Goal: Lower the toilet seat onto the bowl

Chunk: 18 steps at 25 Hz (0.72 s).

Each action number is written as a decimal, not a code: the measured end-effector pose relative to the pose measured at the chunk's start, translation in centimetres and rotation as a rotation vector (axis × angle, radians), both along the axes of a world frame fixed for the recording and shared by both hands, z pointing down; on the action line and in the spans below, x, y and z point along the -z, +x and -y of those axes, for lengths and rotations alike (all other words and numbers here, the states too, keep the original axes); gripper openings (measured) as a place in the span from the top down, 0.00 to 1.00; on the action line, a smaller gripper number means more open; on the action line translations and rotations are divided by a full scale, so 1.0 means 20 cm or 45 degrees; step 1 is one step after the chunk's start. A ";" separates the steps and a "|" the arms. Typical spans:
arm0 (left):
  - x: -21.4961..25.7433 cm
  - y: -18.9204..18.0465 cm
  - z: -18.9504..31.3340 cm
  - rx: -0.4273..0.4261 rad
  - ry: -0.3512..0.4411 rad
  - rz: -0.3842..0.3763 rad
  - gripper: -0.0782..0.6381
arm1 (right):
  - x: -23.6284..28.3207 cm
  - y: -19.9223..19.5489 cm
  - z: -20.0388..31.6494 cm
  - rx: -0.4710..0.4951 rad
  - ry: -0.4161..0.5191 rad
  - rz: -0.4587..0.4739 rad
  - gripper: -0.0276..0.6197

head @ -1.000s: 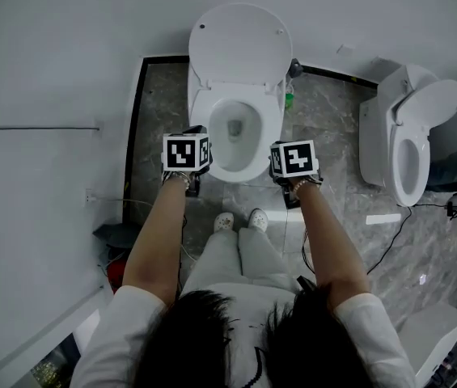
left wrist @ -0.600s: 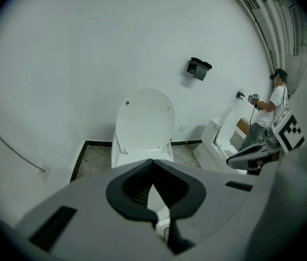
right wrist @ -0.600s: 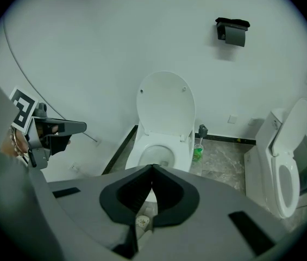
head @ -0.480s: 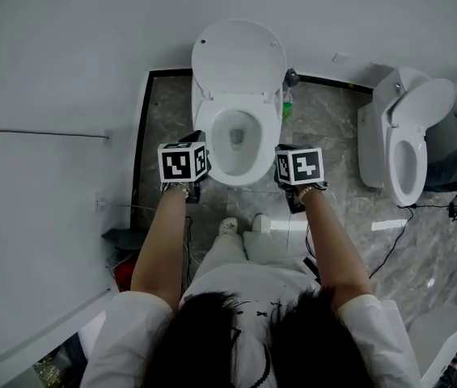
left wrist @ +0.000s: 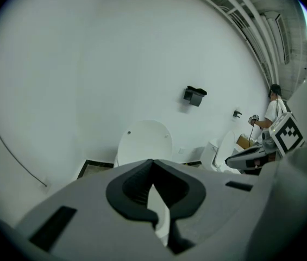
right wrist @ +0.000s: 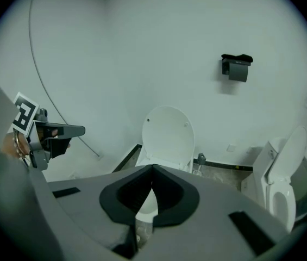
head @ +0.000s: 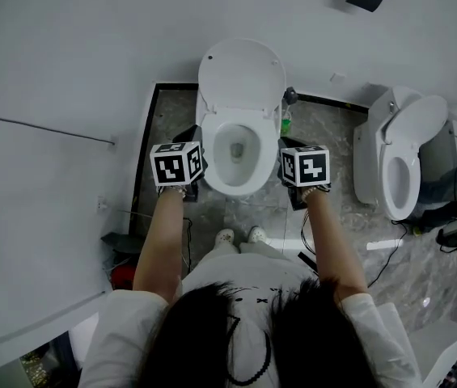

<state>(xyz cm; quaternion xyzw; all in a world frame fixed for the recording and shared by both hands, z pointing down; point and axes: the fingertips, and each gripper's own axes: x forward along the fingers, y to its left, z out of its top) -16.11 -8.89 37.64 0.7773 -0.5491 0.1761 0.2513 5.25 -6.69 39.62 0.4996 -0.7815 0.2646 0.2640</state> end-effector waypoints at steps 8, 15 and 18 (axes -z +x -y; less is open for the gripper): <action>0.34 -0.03 0.01 -0.005 0.234 -0.011 0.88 | 0.35 -0.03 0.04 0.015 0.257 -0.023 0.92; 0.63 -0.02 0.00 -0.048 0.453 0.025 0.88 | 0.66 -0.07 0.03 -0.020 0.477 0.012 0.92; 0.77 0.00 -0.02 -0.066 0.551 0.023 0.88 | 0.80 -0.10 0.01 -0.007 0.577 0.027 0.92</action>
